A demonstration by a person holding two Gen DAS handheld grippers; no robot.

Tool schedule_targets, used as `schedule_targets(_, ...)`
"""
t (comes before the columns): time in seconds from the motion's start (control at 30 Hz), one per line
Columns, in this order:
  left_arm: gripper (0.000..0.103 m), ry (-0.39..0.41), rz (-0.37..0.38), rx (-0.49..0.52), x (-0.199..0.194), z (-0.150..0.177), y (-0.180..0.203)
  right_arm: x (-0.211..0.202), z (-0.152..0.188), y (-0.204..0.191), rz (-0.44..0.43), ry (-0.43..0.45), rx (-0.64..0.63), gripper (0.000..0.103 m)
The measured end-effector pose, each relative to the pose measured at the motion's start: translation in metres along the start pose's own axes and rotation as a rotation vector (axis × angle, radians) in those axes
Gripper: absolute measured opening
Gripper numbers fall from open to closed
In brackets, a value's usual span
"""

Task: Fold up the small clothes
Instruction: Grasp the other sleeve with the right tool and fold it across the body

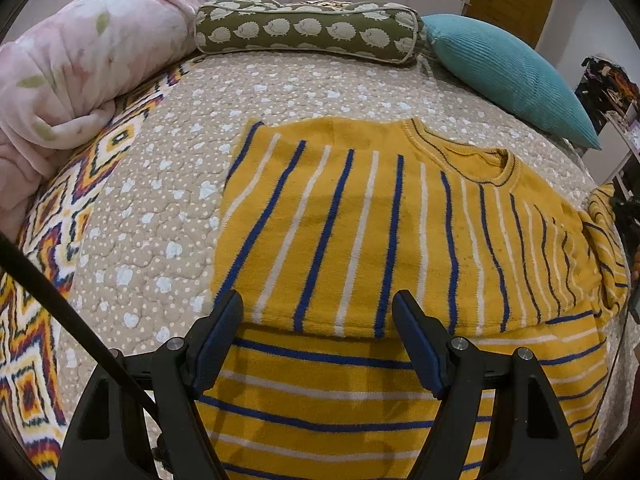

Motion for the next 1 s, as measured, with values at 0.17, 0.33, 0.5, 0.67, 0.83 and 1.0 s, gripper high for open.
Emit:
schedule_targets(0.17,0.076,0.009,0.023,-0.043,-0.003,-0.005,-0.008,-0.045,-0.006,-0.014,-0.152,0.066,-0.037,0.004)
schedule_targets(0.33,0.076,0.013,0.057,-0.133,-0.009,-0.004,-0.020,-0.077,-0.006,-0.044,-0.110,0.107,-0.207,0.004)
schedule_targets(0.5,0.076,0.013,0.037,-0.121,-0.011,0.000,-0.023,-0.058,-0.001,-0.032,-0.120,0.044,-0.146,0.004)
schedule_targets(0.67,0.076,0.008,0.044,-0.122,-0.011,0.002,-0.024,-0.042,0.005,-0.012,-0.076,-0.012,-0.100,0.027)
schedule_targets(0.83,0.076,-0.005,0.044,-0.112,-0.006,0.002,-0.019,-0.033,0.006,0.007,-0.146,-0.039,0.008,0.051)
schedule_targets(1.0,0.076,-0.008,0.030,-0.091,-0.005,0.002,-0.014,-0.015,0.001,0.017,-0.210,-0.043,0.121,0.036)
Point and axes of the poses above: each gripper's, at about its wrist camera, not at the fingertips, and x roughly the way its jaws point, y to its right, z to its underside, the point moved 2 cm from there along x, roughly the way its jaws point, and after that the axes turned 4 degrees about x, right-handed, at the moved point
